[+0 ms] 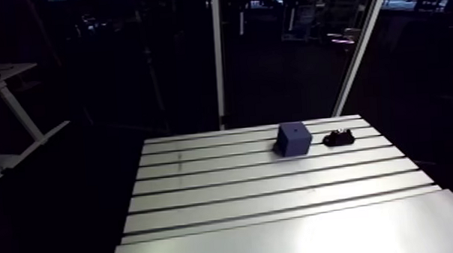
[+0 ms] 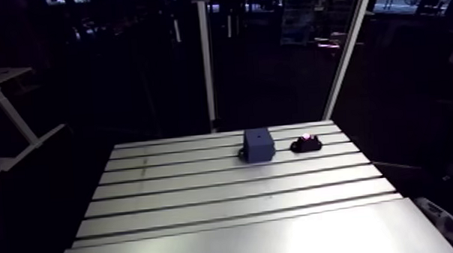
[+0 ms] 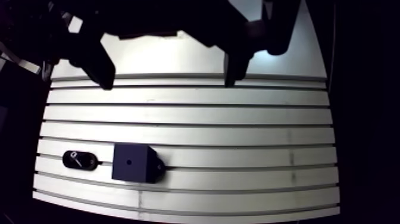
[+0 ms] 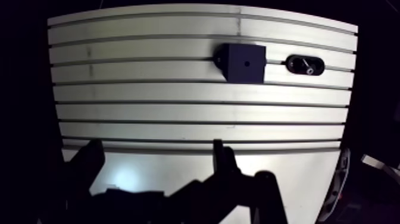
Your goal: Pick up the M10 bolt and insert it into the hole until fully seated.
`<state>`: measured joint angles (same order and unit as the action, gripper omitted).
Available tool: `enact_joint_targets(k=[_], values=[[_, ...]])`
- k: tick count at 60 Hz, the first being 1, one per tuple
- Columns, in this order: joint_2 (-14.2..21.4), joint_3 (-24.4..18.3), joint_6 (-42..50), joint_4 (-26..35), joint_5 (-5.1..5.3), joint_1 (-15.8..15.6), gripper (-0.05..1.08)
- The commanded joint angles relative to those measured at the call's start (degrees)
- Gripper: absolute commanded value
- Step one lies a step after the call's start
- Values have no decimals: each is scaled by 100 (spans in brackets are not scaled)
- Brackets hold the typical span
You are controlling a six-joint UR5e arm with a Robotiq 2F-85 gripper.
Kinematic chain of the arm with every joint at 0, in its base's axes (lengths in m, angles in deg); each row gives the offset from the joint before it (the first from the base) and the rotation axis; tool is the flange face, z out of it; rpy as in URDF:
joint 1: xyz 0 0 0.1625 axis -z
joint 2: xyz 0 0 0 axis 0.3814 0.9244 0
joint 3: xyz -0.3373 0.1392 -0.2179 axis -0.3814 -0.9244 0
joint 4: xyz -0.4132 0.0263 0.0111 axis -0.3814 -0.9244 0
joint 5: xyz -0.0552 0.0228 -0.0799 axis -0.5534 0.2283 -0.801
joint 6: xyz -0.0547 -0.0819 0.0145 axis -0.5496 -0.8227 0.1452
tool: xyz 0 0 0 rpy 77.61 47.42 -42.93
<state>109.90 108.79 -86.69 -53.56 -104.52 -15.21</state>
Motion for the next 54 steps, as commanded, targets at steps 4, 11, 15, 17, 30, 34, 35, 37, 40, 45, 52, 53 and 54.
enact_joint_targets(k=[4,11,15,17,30,34,35,37,40,45,52,53,54], values=[[-98,69,-193,-839,-9,577,1],[-122,133,-522,-928,-7,801,1],[-156,197,-707,-964,-9,904,1],[-181,224,-764,-1020,-9,965,1],[-426,401,-1382,-1578,13,1179,2],[-487,461,-1527,-1737,-16,1267,4],[-522,487,-1574,-1816,5,1319,4],[-550,521,-1626,-1895,1,1371,4],[-577,579,-1664,-1959,-7,1409,4],[-662,691,-1755,-2195,0,1459,3],[-799,779,-1775,-2355,8,1486,1],[-799,779,-1775,-2355,8,1486,1],[-816,789,-1768,-2357,9,1486,1]])
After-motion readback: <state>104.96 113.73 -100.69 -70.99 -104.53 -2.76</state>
